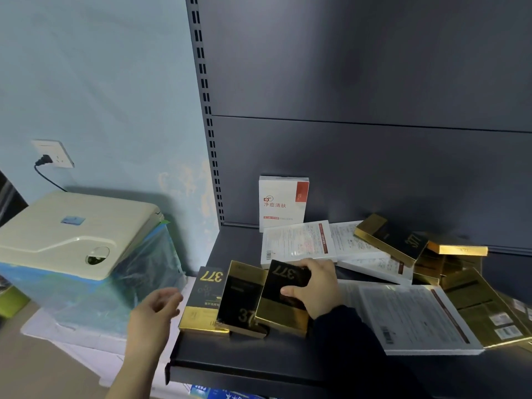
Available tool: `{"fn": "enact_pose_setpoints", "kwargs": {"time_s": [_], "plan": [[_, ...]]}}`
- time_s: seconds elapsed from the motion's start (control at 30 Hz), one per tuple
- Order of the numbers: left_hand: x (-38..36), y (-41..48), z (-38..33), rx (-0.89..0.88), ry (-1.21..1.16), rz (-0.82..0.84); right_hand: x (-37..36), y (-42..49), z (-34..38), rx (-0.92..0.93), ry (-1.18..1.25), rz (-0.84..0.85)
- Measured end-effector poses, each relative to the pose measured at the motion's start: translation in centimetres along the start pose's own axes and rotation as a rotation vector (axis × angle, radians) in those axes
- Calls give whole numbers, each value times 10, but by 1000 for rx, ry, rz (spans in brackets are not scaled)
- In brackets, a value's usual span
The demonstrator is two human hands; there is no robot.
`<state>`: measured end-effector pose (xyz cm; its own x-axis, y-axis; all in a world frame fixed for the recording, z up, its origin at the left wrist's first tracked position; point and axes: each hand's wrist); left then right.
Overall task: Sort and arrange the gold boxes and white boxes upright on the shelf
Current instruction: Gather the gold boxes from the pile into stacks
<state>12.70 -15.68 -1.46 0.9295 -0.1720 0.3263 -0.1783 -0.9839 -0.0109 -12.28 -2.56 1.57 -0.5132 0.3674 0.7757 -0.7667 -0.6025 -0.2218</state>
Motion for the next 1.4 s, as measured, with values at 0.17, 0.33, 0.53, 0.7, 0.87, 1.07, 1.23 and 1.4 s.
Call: {"fn": "enact_pose_setpoints", "kwargs": {"time_s": [0.17,0.33,0.53,0.7,0.87,1.07,1.23,1.4], "plan": [[-1,-11,1,252,30,363,-1,1,-2,-12,57,-83],[10,-8,-2,185,-225,22,-1,-4,-7,9,68,-71],[29,8,-20,-12,-444,10,-4,-13,-8,73,21,-71],[27,23,-34,-52,-670,-28,-4,-16,-12,31,-44,-65],[15,31,-38,-29,-610,66,-6,-27,-21,23,-103,-79],[-19,40,-63,-99,-1,361,-6,-40,-26,76,-170,-75],[-69,47,-80,-267,335,560,24,-33,-11,358,-446,168],[-103,40,-73,-444,402,522,32,-36,12,651,-965,434]]}}
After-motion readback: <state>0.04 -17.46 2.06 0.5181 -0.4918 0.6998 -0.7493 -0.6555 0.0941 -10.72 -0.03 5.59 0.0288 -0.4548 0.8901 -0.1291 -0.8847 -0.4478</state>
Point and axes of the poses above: each hand's wrist, its own y-axis towards the middle knuckle, its own x-axis out of the back of the hand, z = x × y, and after that the axes turned 10 degrees about -x, right-handed
